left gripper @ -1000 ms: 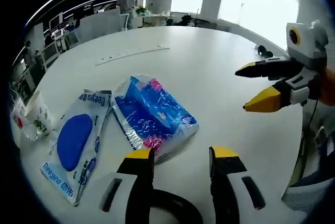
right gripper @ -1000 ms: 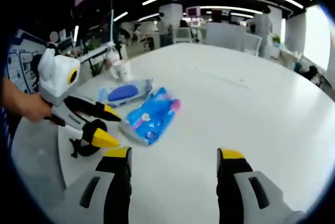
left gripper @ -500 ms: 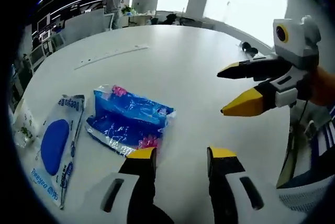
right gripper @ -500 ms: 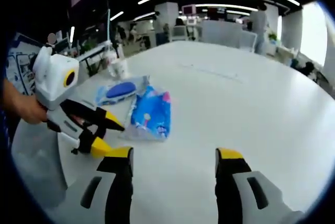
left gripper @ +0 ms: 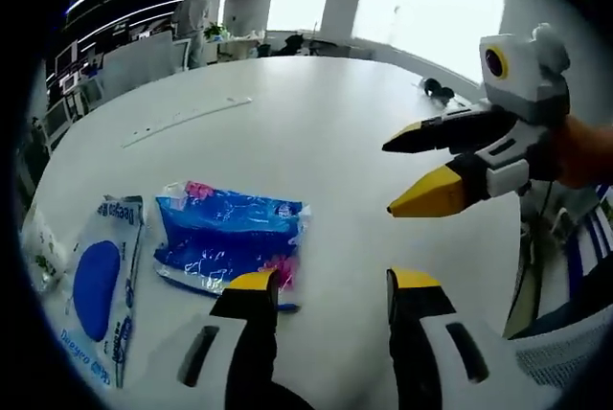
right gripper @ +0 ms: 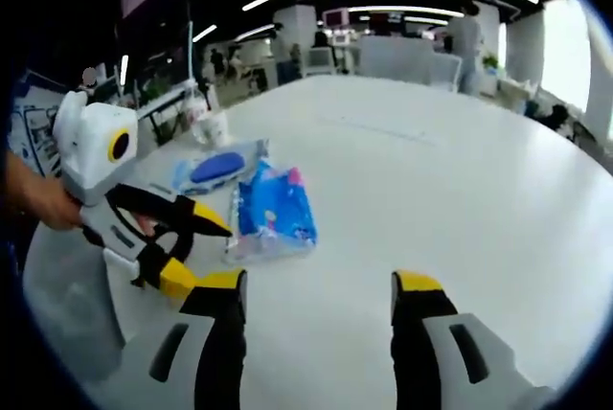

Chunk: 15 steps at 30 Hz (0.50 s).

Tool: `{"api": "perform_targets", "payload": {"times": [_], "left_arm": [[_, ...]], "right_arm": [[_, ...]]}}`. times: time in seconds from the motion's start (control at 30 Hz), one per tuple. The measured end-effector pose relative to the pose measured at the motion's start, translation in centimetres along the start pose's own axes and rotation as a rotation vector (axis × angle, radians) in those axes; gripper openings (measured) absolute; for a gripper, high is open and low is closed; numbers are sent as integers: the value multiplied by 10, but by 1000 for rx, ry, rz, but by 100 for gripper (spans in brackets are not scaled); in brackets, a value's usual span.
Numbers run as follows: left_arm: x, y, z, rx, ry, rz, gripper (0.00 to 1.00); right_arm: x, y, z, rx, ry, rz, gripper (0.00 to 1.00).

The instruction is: Arrange the tabletop items into an orderly group along one side of the table until the central work area is clear of visible clutter.

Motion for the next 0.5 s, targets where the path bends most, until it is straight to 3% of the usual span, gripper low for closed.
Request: {"api": "perform_targets", "payload": {"times": [0.3, 0.5], "left_arm": [[-13, 3, -13, 3, -73, 12, 44], [-19, 10, -14, -7, -97, -9, 53]], "right_arm": [[-1, -6, -2, -12, -12, 15, 57], [2, -14, -7, -26, -31, 33, 56]]}}
Point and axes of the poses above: the point that each gripper's makers call its tool centre point, and the gripper's own axes: x roughly backward along the fingers, z roughly to its left, y roughly out of its top, the point moved 9 cm from there along x, roughly backward along the fingers, and after that the axes turned 14 degrees about z, right-handed, at the moved point
